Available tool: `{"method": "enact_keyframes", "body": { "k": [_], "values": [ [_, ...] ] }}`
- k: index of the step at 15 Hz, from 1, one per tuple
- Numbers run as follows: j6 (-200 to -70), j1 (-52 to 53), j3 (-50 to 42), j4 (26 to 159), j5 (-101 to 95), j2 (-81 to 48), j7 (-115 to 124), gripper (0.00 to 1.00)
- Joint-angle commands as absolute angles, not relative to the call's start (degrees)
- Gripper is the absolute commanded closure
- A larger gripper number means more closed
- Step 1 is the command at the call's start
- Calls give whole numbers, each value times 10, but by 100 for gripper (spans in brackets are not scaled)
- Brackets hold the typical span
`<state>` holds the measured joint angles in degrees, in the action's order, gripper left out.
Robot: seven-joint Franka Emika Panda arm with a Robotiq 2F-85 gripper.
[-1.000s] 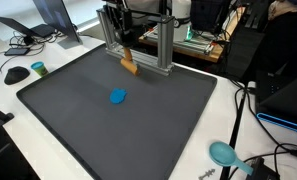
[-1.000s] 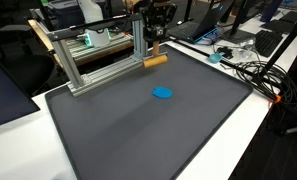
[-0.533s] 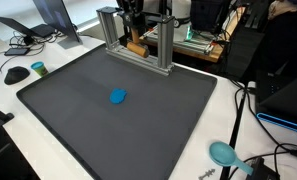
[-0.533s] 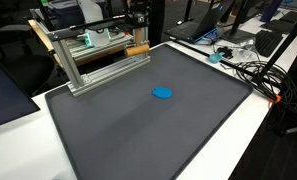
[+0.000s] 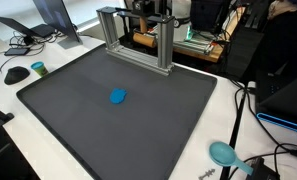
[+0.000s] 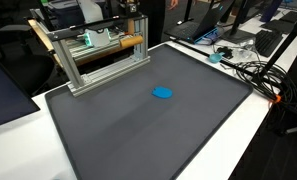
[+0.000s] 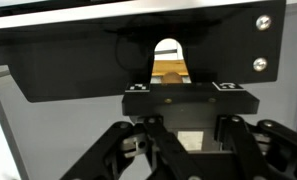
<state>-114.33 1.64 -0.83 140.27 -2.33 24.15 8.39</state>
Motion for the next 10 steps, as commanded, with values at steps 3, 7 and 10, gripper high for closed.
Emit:
{"method": "enact_keyframes", "body": {
  "k": [3, 7, 10],
  "values": [
    [-1145, 8, 13, 1461, -28, 310, 78, 78],
    [-1153, 4, 9, 1492, -24, 335, 75, 78],
    [-1168, 5, 8, 1513, -20, 349, 69, 78]
  ]
}}
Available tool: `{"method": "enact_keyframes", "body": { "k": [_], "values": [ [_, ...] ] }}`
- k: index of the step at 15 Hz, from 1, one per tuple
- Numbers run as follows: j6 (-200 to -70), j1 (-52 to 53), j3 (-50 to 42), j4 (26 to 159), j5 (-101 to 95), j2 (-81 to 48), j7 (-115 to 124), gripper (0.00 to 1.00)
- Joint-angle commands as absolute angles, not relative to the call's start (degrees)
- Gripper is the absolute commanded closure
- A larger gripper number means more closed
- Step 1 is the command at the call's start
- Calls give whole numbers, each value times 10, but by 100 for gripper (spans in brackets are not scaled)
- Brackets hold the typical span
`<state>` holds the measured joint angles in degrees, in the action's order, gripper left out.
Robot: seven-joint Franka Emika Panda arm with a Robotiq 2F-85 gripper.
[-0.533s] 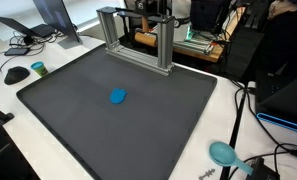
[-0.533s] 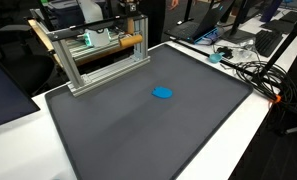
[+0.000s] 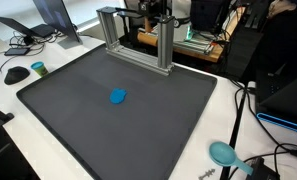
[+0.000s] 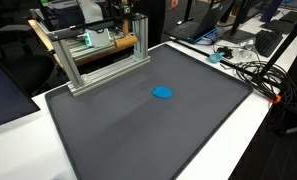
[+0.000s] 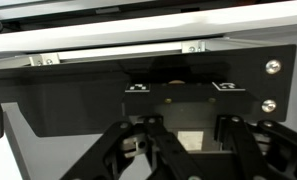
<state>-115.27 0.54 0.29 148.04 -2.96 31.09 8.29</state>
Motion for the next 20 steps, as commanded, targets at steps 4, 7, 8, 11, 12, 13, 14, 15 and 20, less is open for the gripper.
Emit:
{"method": "enact_keyframes", "body": {
  "k": [4, 7, 8, 11, 12, 13, 14, 15, 20],
  "values": [
    [-1185, 5, 10, 1533, -21, 368, 65, 78],
    [-1196, 7, 10, 1542, -23, 377, 53, 78],
    [-1201, 7, 11, 1545, -26, 379, 49, 78],
    [-1206, 9, 12, 1544, -26, 374, 39, 78],
    [-1207, 8, 12, 1541, -25, 370, 40, 78],
    [-1202, 9, 13, 1537, -25, 364, 37, 78],
    [-1196, 10, 13, 1533, -24, 361, 36, 78],
    [-1190, 11, 12, 1531, -23, 358, 33, 78],
    [-1195, 11, 11, 1528, -21, 355, 31, 21]
  ]
}}
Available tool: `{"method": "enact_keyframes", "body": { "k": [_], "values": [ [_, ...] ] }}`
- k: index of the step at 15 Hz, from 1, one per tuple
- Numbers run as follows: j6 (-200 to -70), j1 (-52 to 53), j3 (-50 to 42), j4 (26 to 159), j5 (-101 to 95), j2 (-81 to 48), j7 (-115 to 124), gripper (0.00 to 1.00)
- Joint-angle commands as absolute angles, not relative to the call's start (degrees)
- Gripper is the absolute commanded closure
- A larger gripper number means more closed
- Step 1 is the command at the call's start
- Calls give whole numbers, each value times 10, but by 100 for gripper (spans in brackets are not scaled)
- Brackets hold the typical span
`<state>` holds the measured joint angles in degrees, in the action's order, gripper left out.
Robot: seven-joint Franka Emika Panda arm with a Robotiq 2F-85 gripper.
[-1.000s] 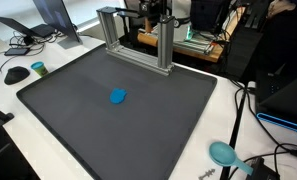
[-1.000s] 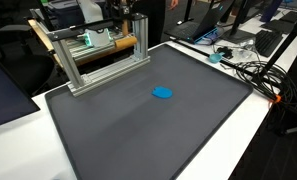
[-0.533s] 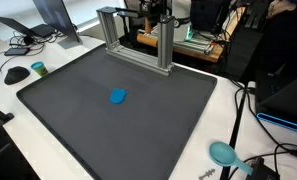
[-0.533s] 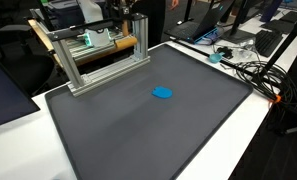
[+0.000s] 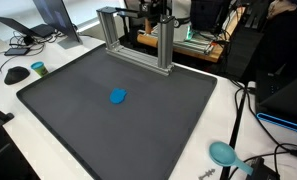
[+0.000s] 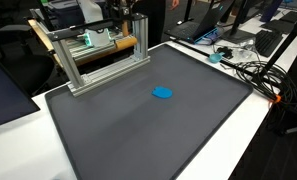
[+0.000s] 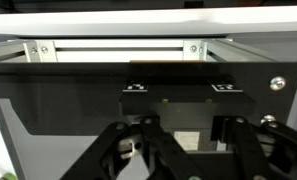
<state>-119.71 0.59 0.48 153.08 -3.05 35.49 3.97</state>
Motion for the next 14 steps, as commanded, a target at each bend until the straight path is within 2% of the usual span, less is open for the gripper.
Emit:
{"method": "enact_keyframes", "body": {
  "k": [1, 3, 4, 14],
  "values": [
    [-1195, 11, 13, 1527, -22, 354, 34, 12],
    [-1195, 10, 16, 1524, -26, 352, 37, 2],
    [-1197, 8, 19, 1523, -29, 351, 41, 0],
    [-1222, -34, 48, 1498, -86, 330, 107, 0]
  ]
}}
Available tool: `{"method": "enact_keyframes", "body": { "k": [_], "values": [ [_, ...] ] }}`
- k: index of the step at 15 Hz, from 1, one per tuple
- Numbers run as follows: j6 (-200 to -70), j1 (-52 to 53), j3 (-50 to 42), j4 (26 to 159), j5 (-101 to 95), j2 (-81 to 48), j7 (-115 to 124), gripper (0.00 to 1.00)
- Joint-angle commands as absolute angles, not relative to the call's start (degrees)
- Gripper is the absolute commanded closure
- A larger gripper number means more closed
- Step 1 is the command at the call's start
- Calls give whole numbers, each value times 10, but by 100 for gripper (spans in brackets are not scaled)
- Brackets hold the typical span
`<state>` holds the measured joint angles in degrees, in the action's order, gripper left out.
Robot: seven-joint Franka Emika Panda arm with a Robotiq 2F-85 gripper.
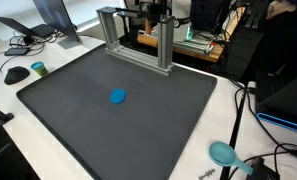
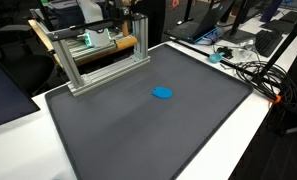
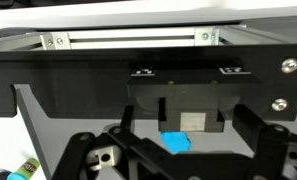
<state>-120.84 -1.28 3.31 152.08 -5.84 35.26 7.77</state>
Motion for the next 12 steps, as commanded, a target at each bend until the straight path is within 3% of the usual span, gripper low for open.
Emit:
{"method": "enact_keyframes", "body": {
  "k": [1, 5, 12],
  "values": [
    [-1226, -34, 45, 1488, -86, 322, 105, 0],
    [-1247, -24, 35, 1433, -64, 278, 93, 0],
    [-1319, -5, 42, 1260, -26, 73, 107, 0]
  ]
}}
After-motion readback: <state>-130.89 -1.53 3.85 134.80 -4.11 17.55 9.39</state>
